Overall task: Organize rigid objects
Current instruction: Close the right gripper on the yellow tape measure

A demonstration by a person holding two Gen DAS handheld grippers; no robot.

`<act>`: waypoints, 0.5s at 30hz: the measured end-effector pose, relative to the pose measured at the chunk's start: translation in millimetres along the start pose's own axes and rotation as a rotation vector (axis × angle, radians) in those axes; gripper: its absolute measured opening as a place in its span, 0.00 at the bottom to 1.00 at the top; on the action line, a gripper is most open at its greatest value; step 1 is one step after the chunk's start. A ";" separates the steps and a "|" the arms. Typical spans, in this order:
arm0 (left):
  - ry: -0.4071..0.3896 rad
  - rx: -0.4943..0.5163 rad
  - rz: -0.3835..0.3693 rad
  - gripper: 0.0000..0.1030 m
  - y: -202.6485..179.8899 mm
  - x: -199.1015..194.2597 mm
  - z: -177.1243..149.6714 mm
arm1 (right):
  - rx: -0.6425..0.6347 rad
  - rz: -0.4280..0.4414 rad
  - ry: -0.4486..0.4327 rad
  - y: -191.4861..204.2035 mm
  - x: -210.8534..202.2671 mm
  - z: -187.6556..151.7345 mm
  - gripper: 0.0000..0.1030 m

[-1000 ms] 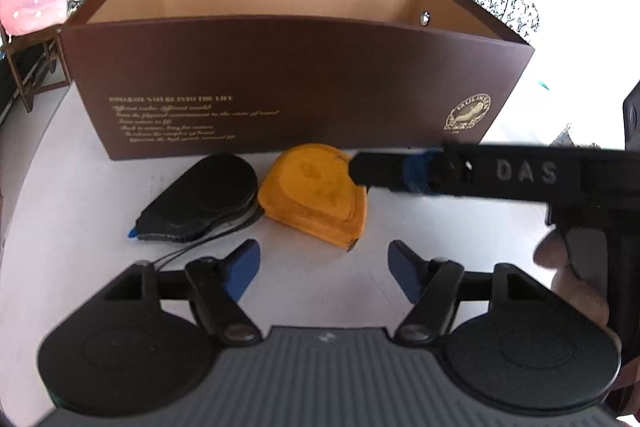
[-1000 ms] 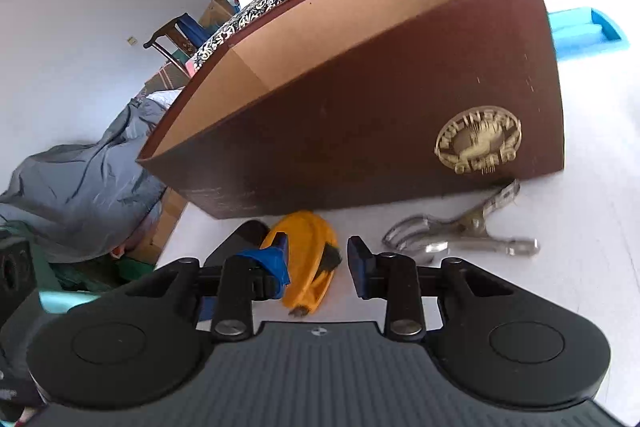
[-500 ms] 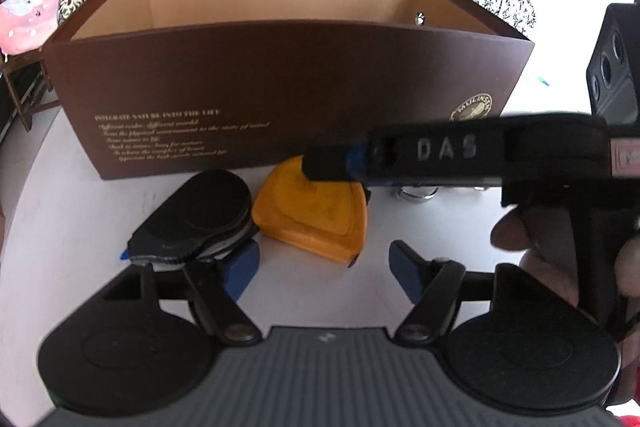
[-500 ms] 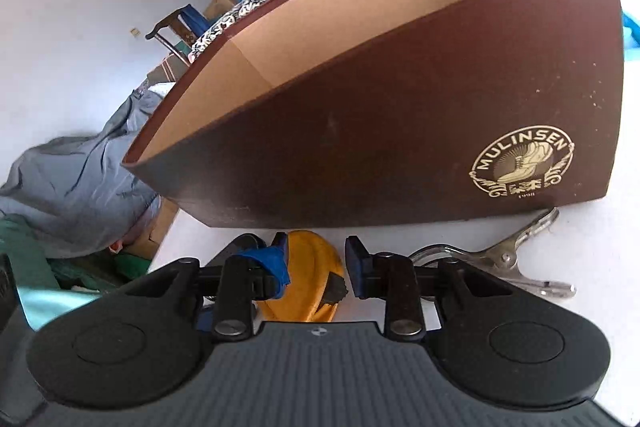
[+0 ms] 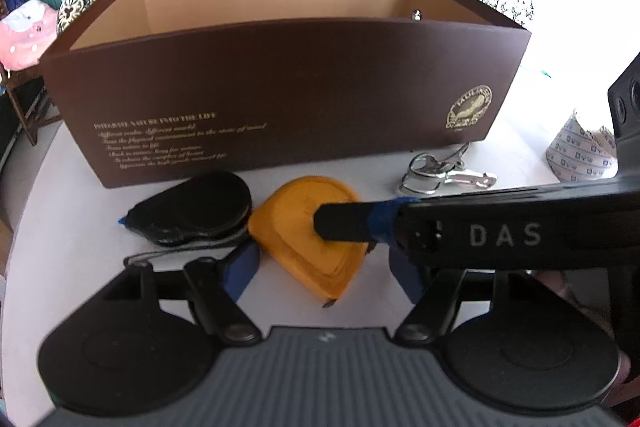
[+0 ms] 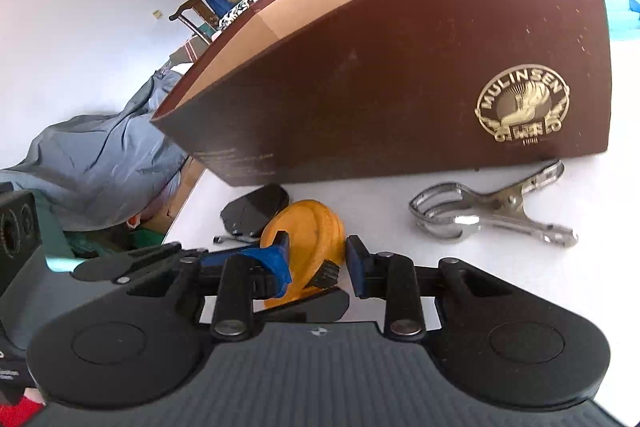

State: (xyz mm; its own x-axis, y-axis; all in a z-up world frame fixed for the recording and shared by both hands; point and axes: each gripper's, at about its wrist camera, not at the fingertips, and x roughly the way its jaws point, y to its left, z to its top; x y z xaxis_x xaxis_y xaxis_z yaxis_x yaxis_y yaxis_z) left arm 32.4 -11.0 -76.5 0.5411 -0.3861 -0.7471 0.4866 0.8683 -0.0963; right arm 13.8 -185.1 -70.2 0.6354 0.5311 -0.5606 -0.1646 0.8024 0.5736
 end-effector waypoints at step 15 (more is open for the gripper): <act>-0.023 0.094 0.020 0.67 -16.3 0.0 -9.7 | 0.034 -0.003 0.005 -3.8 -8.7 -8.4 0.15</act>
State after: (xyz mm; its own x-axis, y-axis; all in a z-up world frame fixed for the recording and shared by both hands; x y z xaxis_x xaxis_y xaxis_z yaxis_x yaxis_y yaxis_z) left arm 17.9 -22.2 -81.4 0.5664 -0.3767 -0.7330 0.5371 0.8433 -0.0184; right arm 2.6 -190.5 -72.5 0.6324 0.5300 -0.5650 -0.1372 0.7945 0.5916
